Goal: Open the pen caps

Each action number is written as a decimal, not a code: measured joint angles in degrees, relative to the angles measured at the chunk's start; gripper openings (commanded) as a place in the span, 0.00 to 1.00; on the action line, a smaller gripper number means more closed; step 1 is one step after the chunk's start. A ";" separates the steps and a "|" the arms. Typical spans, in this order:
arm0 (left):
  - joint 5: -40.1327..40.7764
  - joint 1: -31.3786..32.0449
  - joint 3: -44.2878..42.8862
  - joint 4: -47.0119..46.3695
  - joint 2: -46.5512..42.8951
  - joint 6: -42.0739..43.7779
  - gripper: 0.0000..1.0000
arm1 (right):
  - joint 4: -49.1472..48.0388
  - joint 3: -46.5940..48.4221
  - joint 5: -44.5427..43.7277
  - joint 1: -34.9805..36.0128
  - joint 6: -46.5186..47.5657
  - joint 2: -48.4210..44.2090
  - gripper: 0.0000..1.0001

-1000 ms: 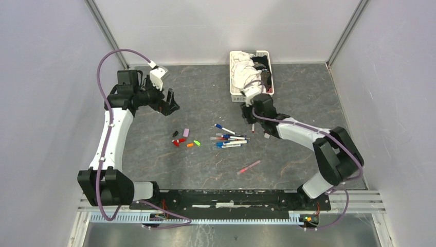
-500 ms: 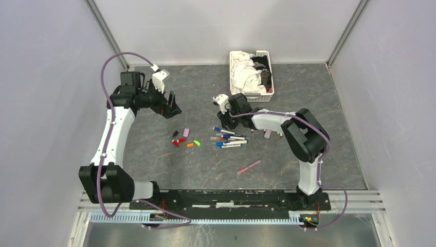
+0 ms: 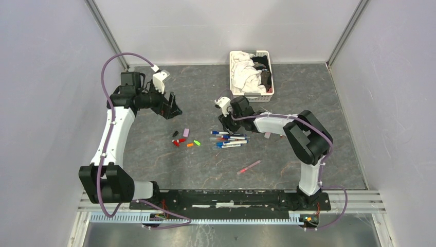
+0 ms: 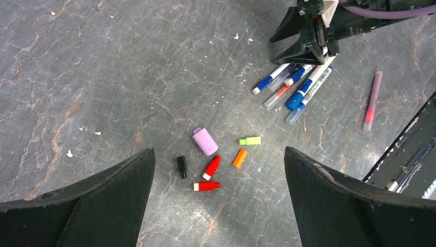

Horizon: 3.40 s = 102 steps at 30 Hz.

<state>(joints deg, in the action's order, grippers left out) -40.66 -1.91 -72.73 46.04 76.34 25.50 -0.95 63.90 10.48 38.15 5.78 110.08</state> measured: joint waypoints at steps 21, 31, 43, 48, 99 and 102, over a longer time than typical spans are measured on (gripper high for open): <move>-0.42 0.00 0.00 0.17 0.02 0.00 1.00 | 2.38 -0.13 6.05 1.01 2.23 -0.55 0.46; -0.59 0.00 0.00 0.63 0.02 0.02 1.00 | 3.43 4.35 4.72 1.01 1.57 2.60 0.48; -2.62 0.00 0.00 1.66 0.81 1.01 1.00 | 5.35 8.55 10.69 -0.81 -0.63 3.10 0.39; -3.02 0.00 0.00 1.70 1.07 1.38 1.00 | 5.44 8.96 11.17 -1.86 -0.98 3.15 0.38; -7.50 5.53 4.87 10.25 3.17 14.82 1.00 | 2.36 1.40 11.80 -1.77 -2.71 -4.90 0.00; -7.63 7.56 4.96 10.64 3.17 16.70 0.97 | 3.39 3.96 18.03 -1.07 -4.00 -6.19 0.00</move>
<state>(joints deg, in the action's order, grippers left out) -48.29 5.65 -67.77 56.69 79.50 42.19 2.44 67.85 28.51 37.08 1.78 103.90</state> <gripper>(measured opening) 0.992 0.022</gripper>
